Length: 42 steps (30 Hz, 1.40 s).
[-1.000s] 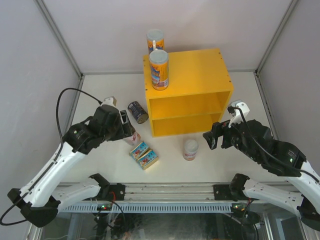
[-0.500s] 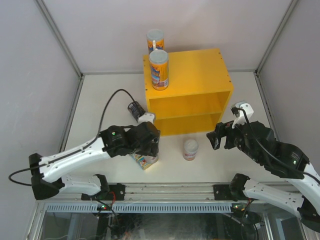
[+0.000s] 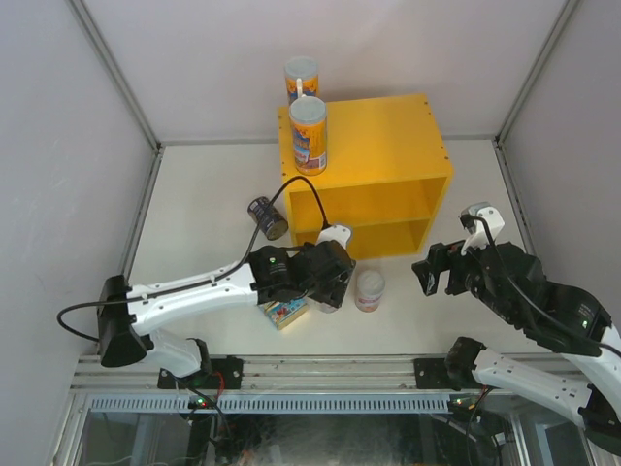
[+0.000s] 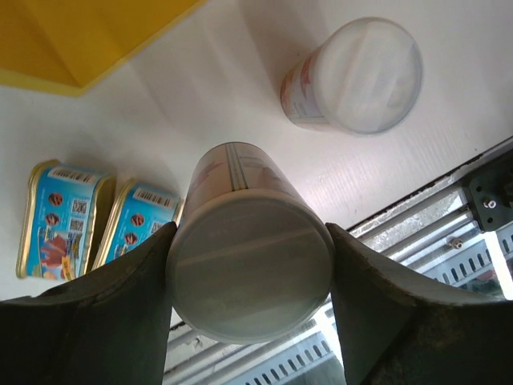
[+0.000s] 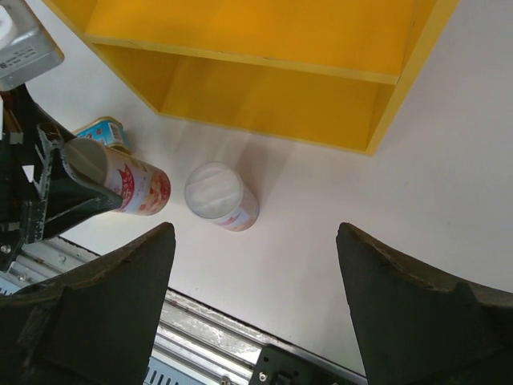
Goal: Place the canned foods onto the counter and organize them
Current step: Place the canned food at the center of the board.
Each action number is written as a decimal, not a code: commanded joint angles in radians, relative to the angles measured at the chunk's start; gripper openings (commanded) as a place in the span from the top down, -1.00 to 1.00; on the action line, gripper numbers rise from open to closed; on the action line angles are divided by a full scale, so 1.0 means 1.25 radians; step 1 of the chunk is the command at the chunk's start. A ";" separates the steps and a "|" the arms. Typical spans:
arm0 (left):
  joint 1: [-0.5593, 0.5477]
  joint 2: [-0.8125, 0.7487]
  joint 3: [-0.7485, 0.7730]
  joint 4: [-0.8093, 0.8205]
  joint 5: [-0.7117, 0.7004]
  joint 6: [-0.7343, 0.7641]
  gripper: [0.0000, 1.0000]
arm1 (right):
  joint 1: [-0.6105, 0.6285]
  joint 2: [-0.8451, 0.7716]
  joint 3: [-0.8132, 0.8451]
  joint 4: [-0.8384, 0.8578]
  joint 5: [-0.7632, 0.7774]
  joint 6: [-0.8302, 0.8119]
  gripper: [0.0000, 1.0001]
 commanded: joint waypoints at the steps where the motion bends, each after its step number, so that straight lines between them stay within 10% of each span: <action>1: -0.006 0.014 0.038 0.139 -0.011 0.068 0.99 | -0.008 -0.007 0.009 -0.007 0.010 0.018 -0.62; 30: -0.007 0.086 -0.128 0.275 0.015 0.087 0.96 | -0.006 0.002 -0.052 0.023 -0.041 0.059 -0.61; 36: -0.006 0.086 -0.141 0.285 0.024 0.088 0.02 | -0.005 0.002 -0.069 0.037 -0.044 0.063 -0.61; 42: -0.007 0.076 -0.139 0.287 0.016 0.089 -0.43 | -0.001 0.011 -0.088 0.059 -0.050 0.059 -0.62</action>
